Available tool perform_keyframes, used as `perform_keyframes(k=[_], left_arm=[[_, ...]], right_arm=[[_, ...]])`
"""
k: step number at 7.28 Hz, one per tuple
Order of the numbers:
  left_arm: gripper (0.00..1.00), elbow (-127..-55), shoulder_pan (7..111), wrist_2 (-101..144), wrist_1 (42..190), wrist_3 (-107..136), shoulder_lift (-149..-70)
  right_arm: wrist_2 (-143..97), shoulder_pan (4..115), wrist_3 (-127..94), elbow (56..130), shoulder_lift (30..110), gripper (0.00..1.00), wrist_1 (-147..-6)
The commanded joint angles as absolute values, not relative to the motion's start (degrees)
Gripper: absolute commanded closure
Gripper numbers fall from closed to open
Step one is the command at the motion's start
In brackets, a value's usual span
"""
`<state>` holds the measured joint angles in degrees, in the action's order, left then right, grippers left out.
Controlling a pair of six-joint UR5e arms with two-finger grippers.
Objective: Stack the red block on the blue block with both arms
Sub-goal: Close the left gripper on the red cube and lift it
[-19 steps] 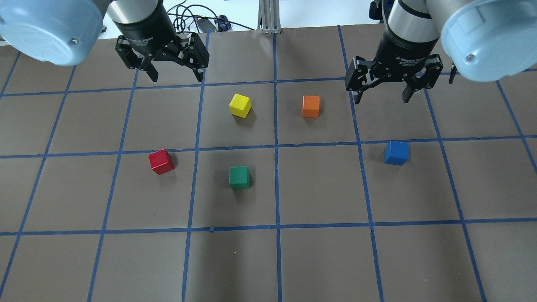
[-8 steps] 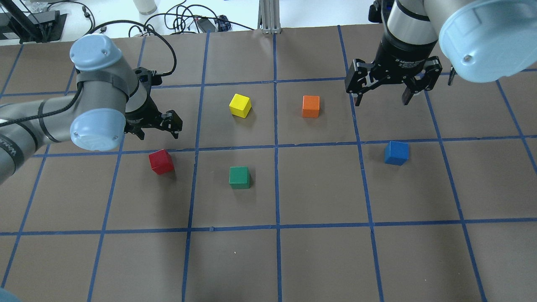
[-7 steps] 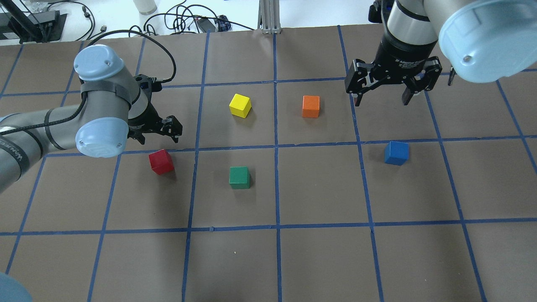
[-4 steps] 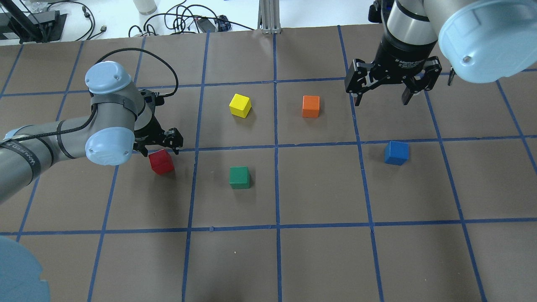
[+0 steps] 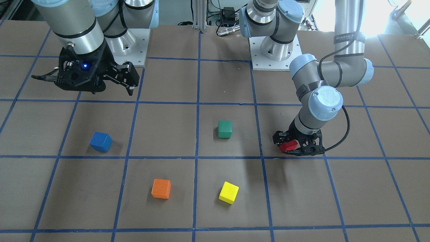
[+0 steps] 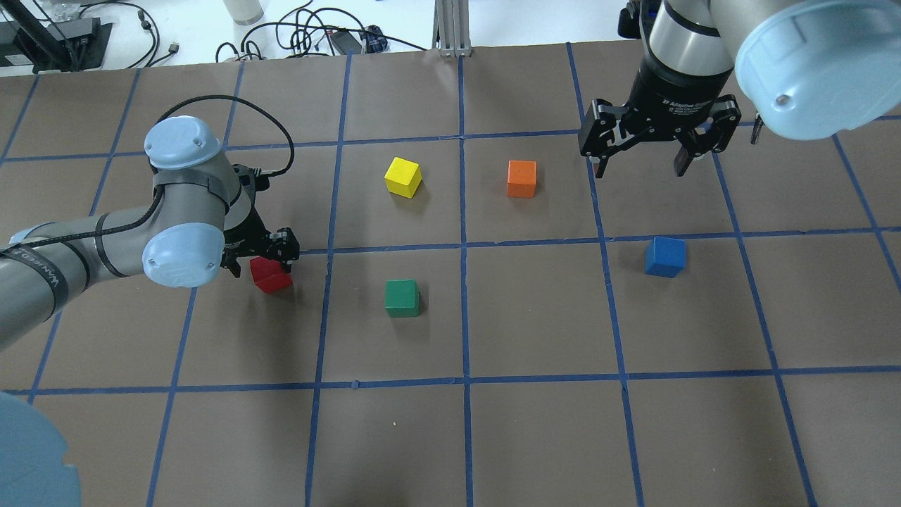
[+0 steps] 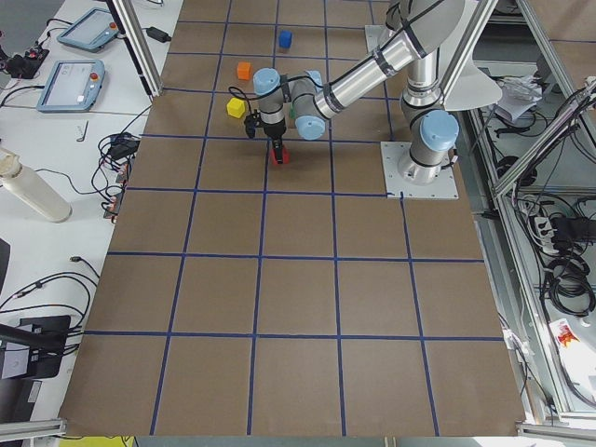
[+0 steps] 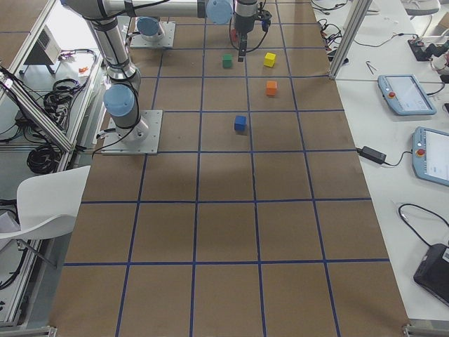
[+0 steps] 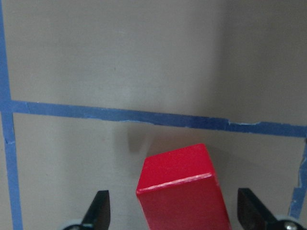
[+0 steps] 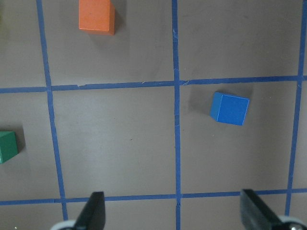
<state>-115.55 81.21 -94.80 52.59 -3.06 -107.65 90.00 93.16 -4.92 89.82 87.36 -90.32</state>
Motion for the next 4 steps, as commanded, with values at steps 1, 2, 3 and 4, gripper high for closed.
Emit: perform_keyframes(k=[1, 2, 3, 4], left_arm=[[0.71, -117.2, 81.5, -94.7, 52.4, -2.9, -107.5], [0.85, -116.7, 81.6, -94.8, 52.4, -3.2, -106.4], [0.93, -113.8, 82.3, -94.7, 53.3, -3.2, -105.9], [0.94, -108.4, 83.5, -94.7, 58.4, -3.3, -105.6]], right_arm=[[90.0, 93.2, -4.9, 90.0, 87.4, 0.00, -89.9], [90.1, 93.2, -4.9, 90.0, 87.4, 0.00, -89.9], [90.1, 93.2, -4.9, 90.0, 87.4, 0.00, -89.9], [90.1, 93.2, -4.9, 90.0, 87.4, 0.00, -89.8]])
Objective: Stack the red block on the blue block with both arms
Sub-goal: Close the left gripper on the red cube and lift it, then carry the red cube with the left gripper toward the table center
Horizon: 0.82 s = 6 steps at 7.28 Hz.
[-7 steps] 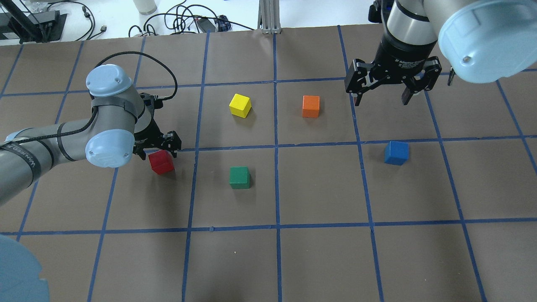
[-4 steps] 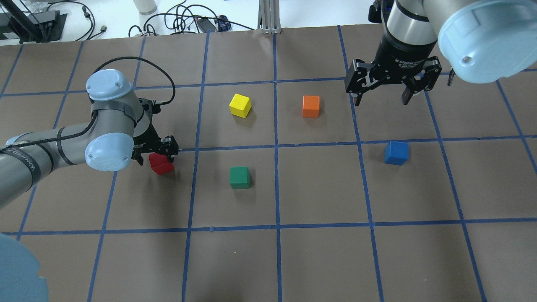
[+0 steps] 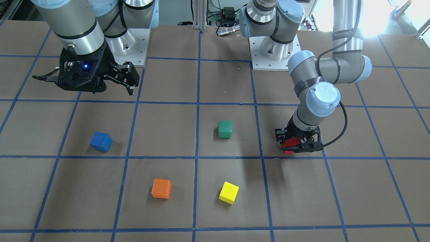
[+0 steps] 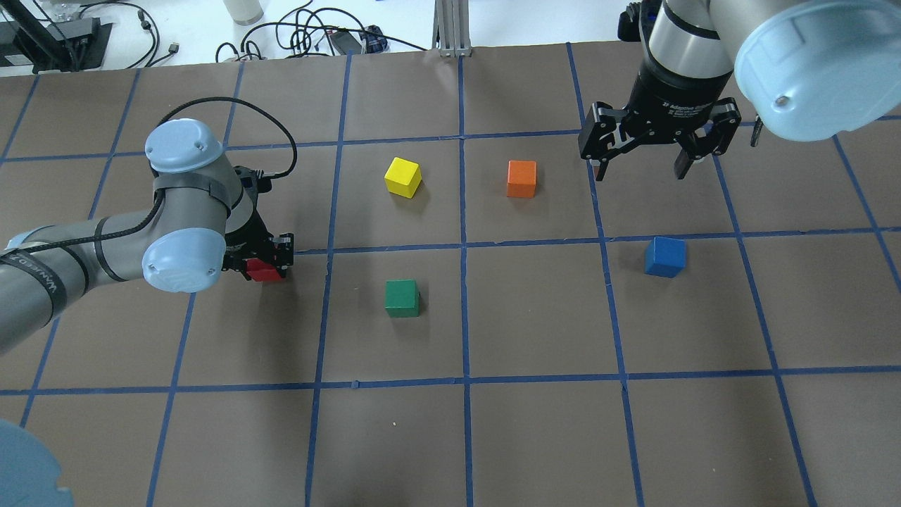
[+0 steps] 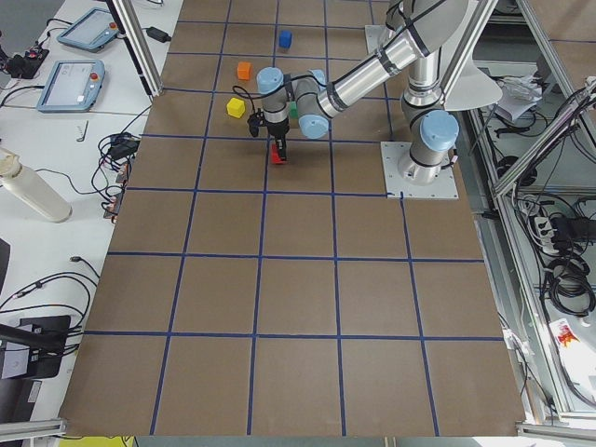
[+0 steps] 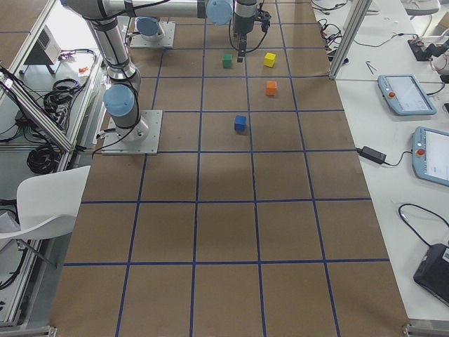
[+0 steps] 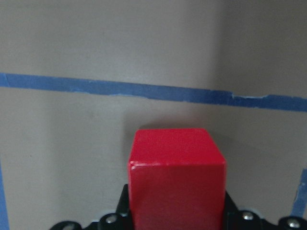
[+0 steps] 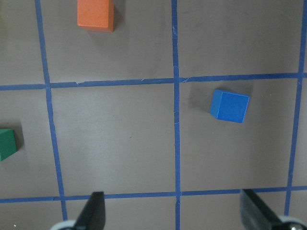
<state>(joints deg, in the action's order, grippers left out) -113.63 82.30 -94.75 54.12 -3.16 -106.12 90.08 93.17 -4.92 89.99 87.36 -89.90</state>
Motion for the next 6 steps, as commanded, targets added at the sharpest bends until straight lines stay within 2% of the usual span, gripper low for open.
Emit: perform_keyframes(k=[1, 3, 6], left_arm=[[0.94, -101.8, 87.0, -94.0, 62.8, -2.4, -105.5], [0.96, -94.9, 96.0, -92.9, 68.2, 2.9, -106.9], [0.99, -94.2, 106.9, -82.9, 67.9, 12.4, -109.3]], right_arm=[[90.0, 93.2, -4.9, 90.0, 87.4, 0.00, -89.8], [90.2, 93.2, -4.8, 90.0, 87.4, 0.00, -89.7], [90.1, 92.6, -4.6, 89.9, 87.6, 0.00, -89.6]])
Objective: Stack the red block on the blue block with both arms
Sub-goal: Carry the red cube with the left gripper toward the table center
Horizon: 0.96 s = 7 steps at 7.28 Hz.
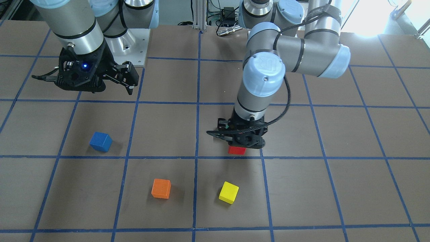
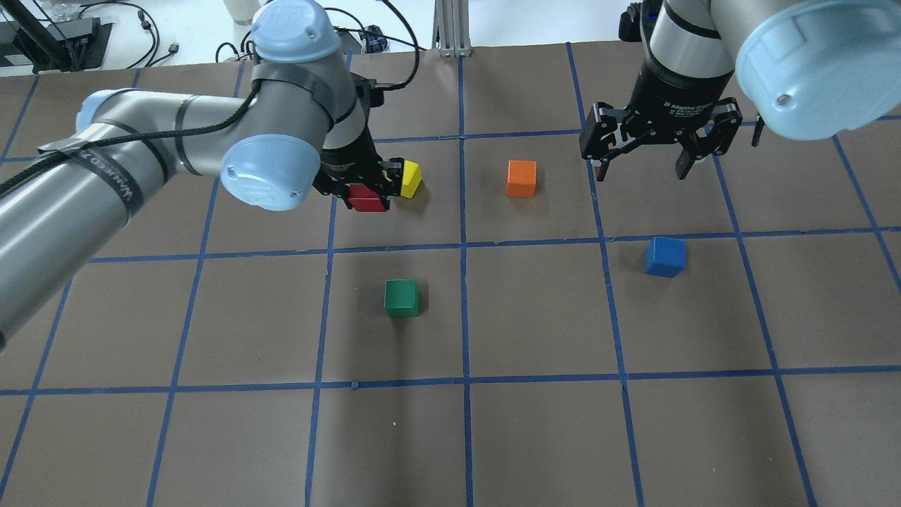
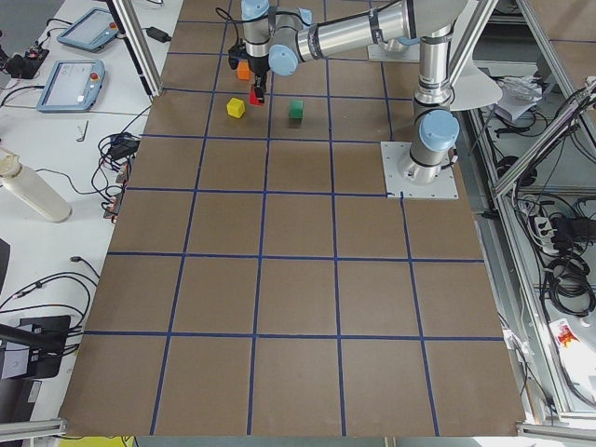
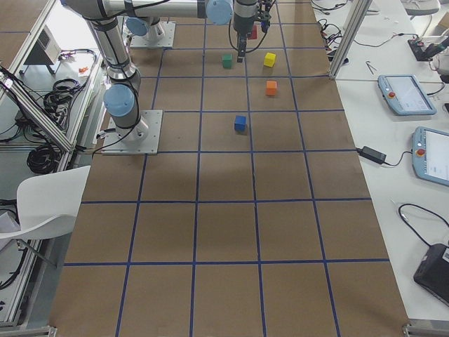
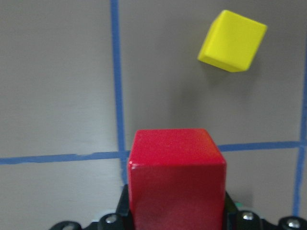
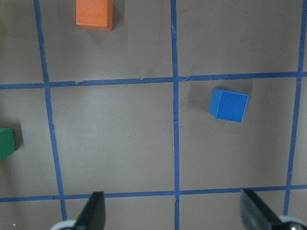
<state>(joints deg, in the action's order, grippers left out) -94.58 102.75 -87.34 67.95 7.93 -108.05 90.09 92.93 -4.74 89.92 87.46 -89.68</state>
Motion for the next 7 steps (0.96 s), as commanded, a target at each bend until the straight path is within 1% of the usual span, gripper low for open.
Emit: perform_keyframes(k=[1, 4, 6, 7], left_arm=[[0.99, -94.4, 109.1, -80.5, 67.6, 15.4, -110.6], [0.99, -94.8, 115.4, -85.0, 65.0, 19.3, -115.5], [0.95, -94.6, 116.9, -87.1, 62.4, 21.3, -118.4], [0.89, -94.5, 117.6, -87.1, 61.2, 21.3, -119.8]], right_arm=[[90.1, 92.5, -3.4, 89.9, 87.7, 0.00, -89.6], [90.0, 92.5, -3.3, 89.8, 87.8, 0.00, -89.6], [90.0, 92.5, -3.3, 89.7, 87.8, 0.00, -89.6], [90.1, 92.5, -3.3, 89.6, 87.8, 0.00, -89.6]])
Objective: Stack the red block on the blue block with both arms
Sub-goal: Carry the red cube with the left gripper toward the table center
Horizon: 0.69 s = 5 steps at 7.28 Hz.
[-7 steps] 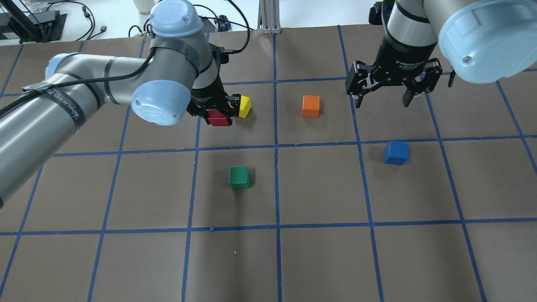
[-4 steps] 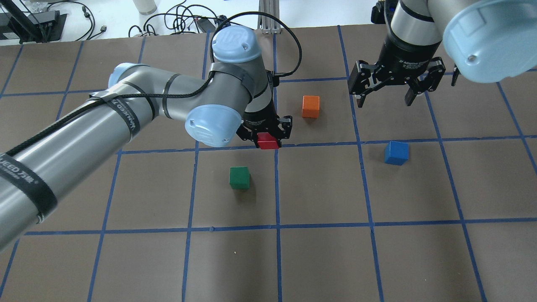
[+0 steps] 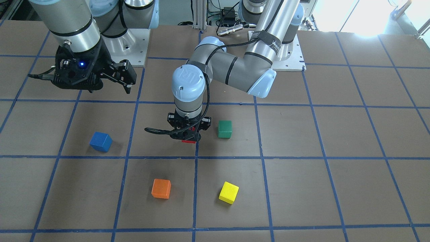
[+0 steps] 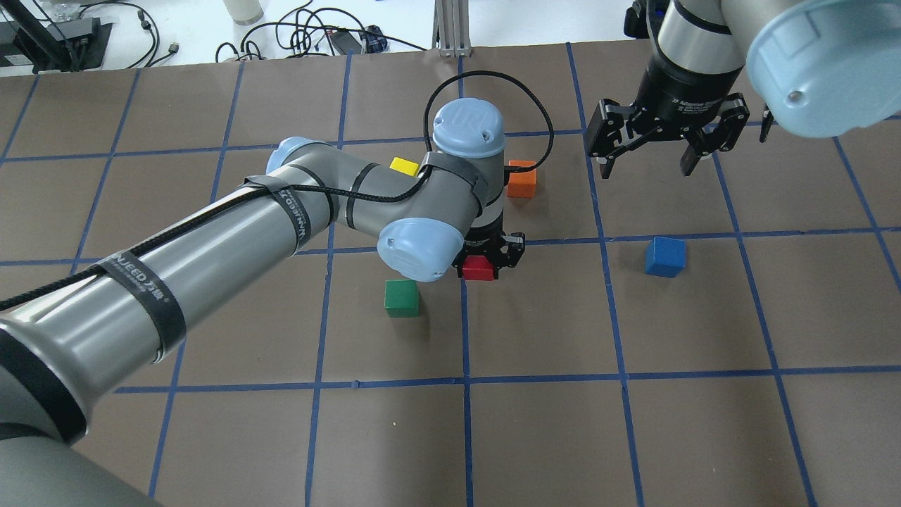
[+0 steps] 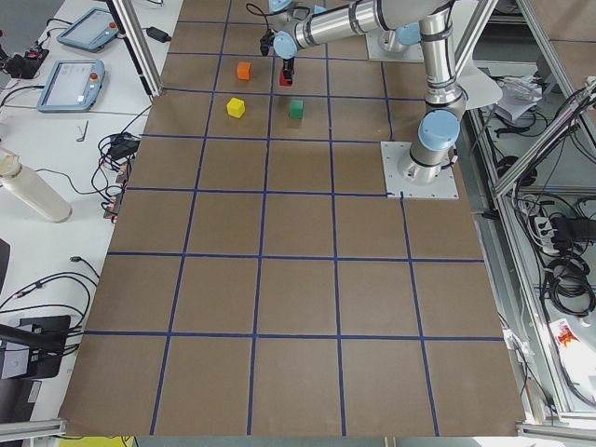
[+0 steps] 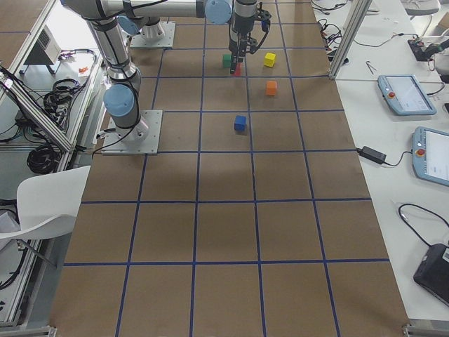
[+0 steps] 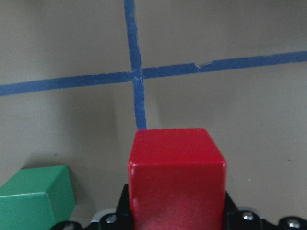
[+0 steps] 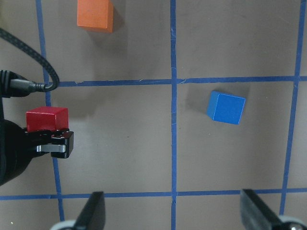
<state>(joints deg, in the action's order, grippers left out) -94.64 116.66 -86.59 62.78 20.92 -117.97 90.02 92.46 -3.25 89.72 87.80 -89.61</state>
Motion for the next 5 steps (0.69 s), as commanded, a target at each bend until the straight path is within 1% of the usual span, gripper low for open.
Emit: perform_keyframes(k=[1, 2, 3, 5], left_arm=[[0.82, -94.4, 117.9, -87.2, 60.1, 21.4, -120.8], [0.49, -94.5, 118.0, -87.3, 60.1, 21.3, -121.4], [0.00, -94.5, 118.3, -88.1, 60.3, 21.3, -120.6], [0.00, -94.1, 117.6, -88.4, 62.1, 20.7, -118.2]], right_arm=[[90.0, 92.5, -3.3, 89.6, 87.8, 0.00, -89.6], [90.1, 92.5, -3.3, 89.6, 87.8, 0.00, -89.6], [90.1, 92.5, -3.3, 89.8, 87.8, 0.00, -89.6], [90.0, 92.7, -3.4, 89.9, 87.8, 0.00, -89.6]])
